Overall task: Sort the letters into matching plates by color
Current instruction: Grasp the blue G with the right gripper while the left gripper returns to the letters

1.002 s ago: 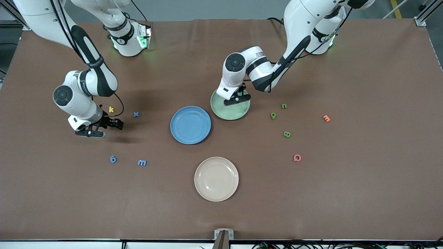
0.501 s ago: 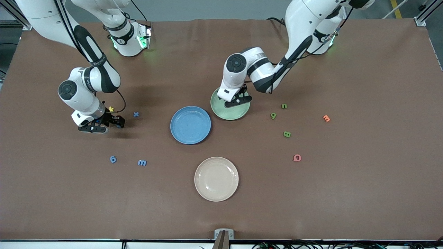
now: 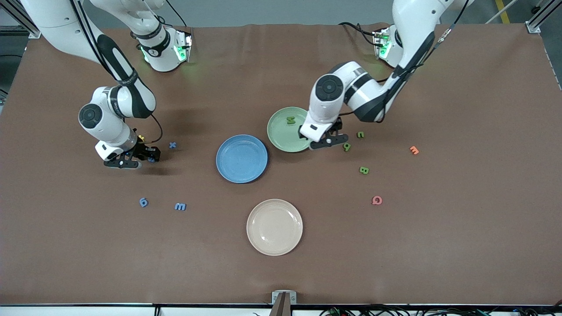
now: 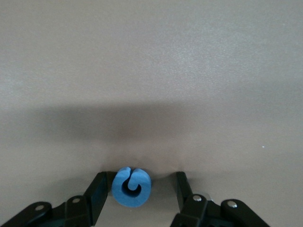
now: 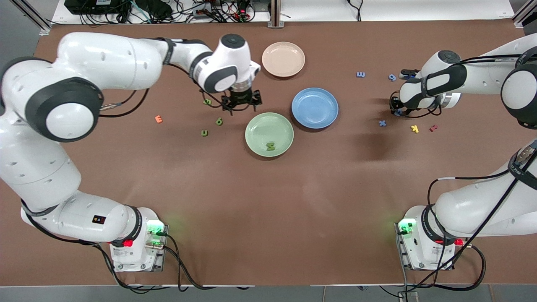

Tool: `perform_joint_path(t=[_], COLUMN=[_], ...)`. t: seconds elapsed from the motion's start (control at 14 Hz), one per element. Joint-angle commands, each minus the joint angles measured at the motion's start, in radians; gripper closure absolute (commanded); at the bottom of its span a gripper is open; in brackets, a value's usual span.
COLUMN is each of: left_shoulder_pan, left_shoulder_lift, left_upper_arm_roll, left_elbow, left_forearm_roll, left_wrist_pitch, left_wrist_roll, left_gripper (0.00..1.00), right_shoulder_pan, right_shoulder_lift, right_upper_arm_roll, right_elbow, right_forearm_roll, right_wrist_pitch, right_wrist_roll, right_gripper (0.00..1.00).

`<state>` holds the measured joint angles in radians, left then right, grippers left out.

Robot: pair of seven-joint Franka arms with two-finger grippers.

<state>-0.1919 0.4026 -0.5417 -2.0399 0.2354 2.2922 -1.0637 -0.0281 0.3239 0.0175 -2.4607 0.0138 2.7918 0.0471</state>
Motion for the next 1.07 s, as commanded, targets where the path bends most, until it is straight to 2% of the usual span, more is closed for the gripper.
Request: perform_joint_path(t=[0.0, 0.21, 0.29, 0.57, 0.79, 1.0], left_shoulder_pan=[0.057, 0.129, 0.153, 0.229, 0.270, 0.285], left_shoulder_lift=[-0.080, -0.134, -0.151, -0.176, -0.176, -0.171], left_upper_arm_roll=[-0.006, -0.006, -0.007, -0.006, -0.006, -0.006], left_elbow=[-0.104, -0.175, -0.201, -0.292, -0.341, -0.376], left_forearm_roll=[0.008, 0.008, 0.008, 0.018, 0.019, 0.019], left_wrist_pitch=[0.013, 0.024, 0.039, 0.151, 0.222, 0.277], left_wrist_roll=[0.059, 0.145, 0.172, 0.247, 0.315, 0.335], left_gripper=[0.01, 0.01, 0.01, 0.01, 0.01, 0.01], right_shoulder_pan=[0.016, 0.019, 0.027, 0.132, 0.284, 0.433], right_shoulder_lift=[-0.002, -0.002, -0.002, -0.032, -0.055, -0.042], right_upper_arm_roll=[0.005, 0.005, 0.007, 0.010, 0.012, 0.012], right_elbow=[-0.014, -0.014, -0.012, 0.020, 0.132, 0.248], right_forearm_roll=[-0.002, -0.002, -0.002, -0.002, 0.001, 0.006], right_wrist_pitch=[0.011, 0.006, 0.003, -0.075, -0.257, -0.322], right_wrist_roll=[0.028, 0.042, 0.053, 0.245, 0.523, 0.782], right_gripper=[0.52, 0.90, 0.97, 1.00, 1.00, 1.00])
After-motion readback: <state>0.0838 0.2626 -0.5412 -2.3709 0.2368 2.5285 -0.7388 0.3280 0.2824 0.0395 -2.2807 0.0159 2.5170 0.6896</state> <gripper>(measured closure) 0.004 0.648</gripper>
